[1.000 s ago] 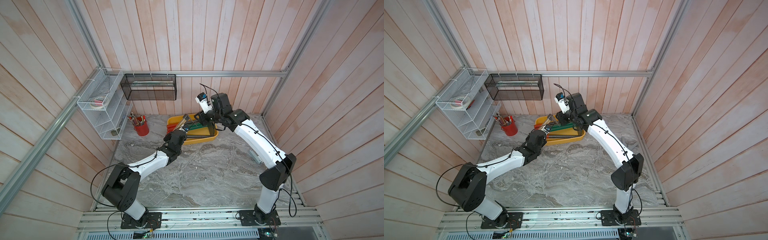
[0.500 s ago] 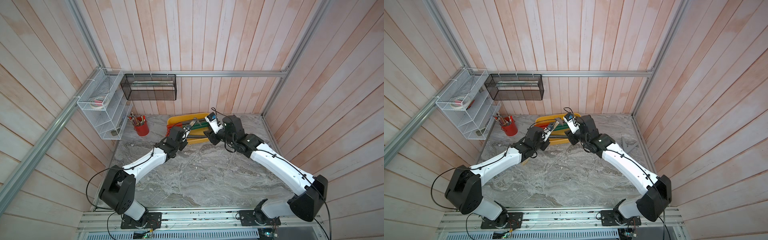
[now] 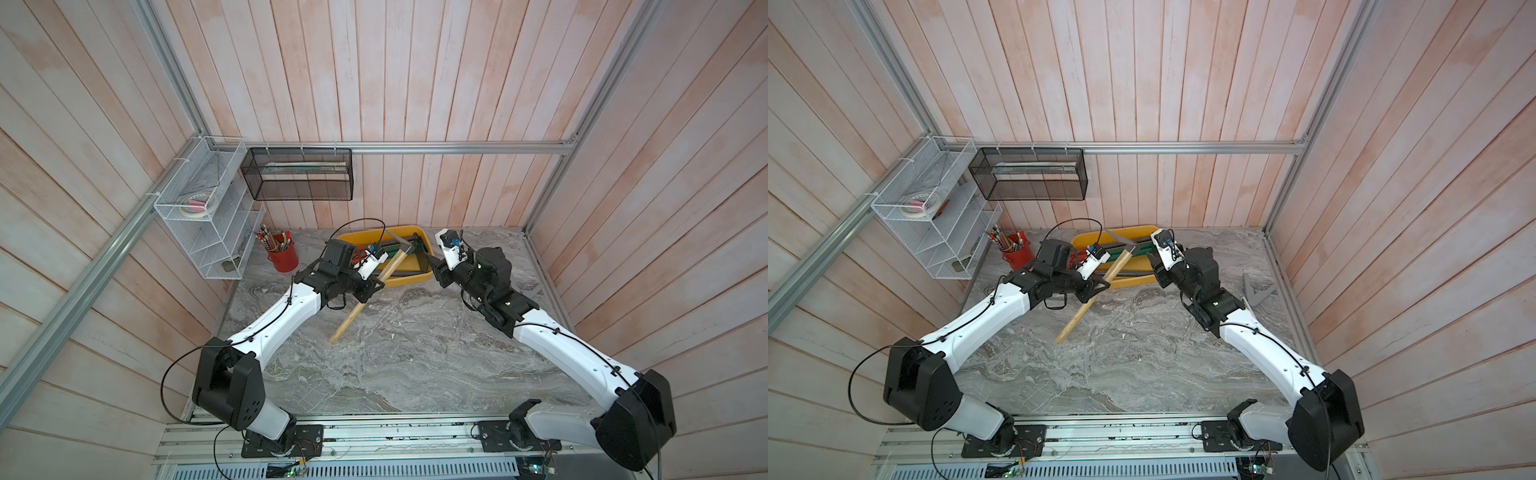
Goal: Put the small hoe into the storage box
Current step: Place the hoe in the storage box.
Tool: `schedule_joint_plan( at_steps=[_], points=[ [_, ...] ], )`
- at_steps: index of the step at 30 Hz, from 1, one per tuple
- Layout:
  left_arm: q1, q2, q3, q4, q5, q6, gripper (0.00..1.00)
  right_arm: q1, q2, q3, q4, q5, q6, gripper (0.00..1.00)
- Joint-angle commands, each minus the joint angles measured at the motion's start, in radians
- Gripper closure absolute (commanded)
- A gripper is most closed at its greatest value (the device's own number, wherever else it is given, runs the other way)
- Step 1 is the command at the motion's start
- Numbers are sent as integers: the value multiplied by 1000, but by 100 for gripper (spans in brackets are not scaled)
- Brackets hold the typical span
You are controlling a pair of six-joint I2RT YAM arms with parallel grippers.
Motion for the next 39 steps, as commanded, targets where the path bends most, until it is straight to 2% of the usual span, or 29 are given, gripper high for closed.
schedule_joint_plan(
  at_steps=[1, 13, 26, 39],
  points=[
    [3, -29, 55, -22, 129, 12, 100, 11, 35, 62, 52, -58, -73, 49],
    [3, 7, 80, -64, 158, 13, 100, 57, 81, 134, -37, -86, -138, 50],
    [9, 9, 82, -60, 151, 8, 100, 81, 13, 71, -103, -78, -121, 50],
    [10, -3, 73, -71, 174, 14, 100, 81, 159, 196, -75, -51, -195, 51]
  ],
)
